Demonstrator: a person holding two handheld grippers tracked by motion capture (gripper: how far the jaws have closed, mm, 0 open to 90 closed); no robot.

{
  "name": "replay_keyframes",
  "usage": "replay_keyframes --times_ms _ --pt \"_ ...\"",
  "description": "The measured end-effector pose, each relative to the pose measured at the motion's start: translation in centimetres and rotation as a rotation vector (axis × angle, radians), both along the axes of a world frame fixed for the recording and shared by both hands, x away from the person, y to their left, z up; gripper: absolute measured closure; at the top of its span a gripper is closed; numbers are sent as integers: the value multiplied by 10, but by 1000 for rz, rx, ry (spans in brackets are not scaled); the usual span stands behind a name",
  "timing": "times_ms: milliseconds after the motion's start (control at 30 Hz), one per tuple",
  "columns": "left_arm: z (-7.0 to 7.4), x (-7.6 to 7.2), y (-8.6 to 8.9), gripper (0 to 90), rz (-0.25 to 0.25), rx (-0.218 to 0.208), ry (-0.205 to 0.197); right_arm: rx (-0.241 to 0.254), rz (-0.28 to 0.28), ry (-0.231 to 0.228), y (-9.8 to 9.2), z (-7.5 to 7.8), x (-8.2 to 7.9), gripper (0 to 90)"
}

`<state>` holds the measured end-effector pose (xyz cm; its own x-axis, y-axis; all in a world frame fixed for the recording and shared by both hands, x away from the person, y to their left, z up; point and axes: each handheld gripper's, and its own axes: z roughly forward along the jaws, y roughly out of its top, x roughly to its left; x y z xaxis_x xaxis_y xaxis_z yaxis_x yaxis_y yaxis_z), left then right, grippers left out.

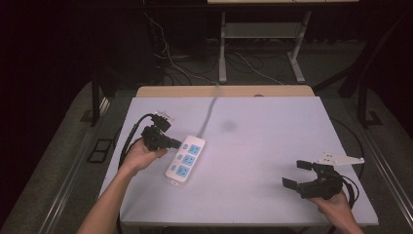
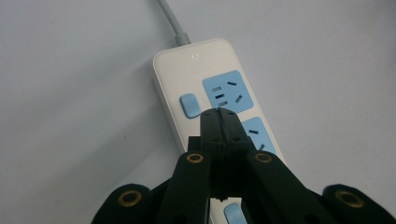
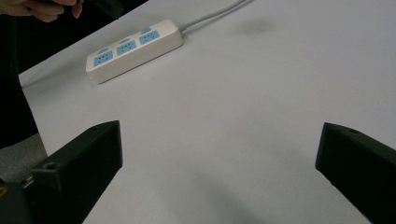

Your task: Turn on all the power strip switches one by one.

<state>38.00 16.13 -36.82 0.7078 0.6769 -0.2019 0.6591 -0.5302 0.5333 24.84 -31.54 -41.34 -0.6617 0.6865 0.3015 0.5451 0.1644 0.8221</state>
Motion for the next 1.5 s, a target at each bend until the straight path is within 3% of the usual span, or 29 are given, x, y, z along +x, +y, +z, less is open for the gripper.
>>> replay_keyframes --times_ms 267,633,1133,1500 --pt "8 6 -3 899 4 2 -11 -1 1 1 0 0 0 6" --pt "14 18 -18 899 -25 37 -19 1 -2 2 -1 0 0 6" --pt "-2 29 -26 897 -23 69 -26 0 -4 1 -2 -1 0 6" --pt "-14 32 -27 897 -24 85 -6 -2 -1 1 -2 -1 0 6"
